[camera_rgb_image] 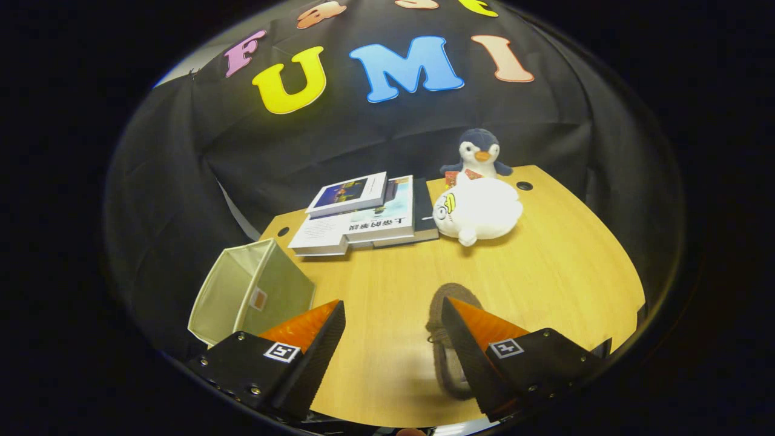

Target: Open the storage box then place both shoes into the box .Put the left shoe in first, then the right shoe, with the right side of both shoes facing outward in a uniform manner.

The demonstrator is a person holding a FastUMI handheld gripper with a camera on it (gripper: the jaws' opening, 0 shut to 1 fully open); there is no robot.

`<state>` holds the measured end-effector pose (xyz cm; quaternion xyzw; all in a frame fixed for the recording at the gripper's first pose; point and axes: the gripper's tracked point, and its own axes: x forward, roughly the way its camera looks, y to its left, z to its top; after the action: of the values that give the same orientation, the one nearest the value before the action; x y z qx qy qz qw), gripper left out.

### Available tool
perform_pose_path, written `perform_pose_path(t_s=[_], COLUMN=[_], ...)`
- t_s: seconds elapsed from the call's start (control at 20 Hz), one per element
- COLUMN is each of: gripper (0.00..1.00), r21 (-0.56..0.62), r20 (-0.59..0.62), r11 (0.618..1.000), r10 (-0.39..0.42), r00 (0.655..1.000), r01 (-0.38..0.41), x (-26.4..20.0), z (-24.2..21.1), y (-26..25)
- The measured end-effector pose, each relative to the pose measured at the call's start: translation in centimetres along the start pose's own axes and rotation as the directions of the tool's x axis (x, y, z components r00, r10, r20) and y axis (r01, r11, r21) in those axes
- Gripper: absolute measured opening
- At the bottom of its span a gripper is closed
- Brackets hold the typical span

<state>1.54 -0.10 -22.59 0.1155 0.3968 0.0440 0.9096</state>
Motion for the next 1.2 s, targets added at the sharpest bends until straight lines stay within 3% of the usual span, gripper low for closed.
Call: perform_pose_path(t_s=[0.5, 1.0, 1.2], gripper=[0.98, 0.98, 0.83], r21=[-0.057, -0.11, -0.08], r20=[-0.086, -0.245, -0.276], r11=[0.995, 0.986, 0.989], r10=[-0.087, -0.146, -0.143], r00=[0.993, 0.959, 0.951], r01=[0.082, 0.123, 0.125], x=[1.0, 3.5, 4.5], z=[-3.8, -10.2, -11.3], y=[-7.6, -12.3, -12.9])
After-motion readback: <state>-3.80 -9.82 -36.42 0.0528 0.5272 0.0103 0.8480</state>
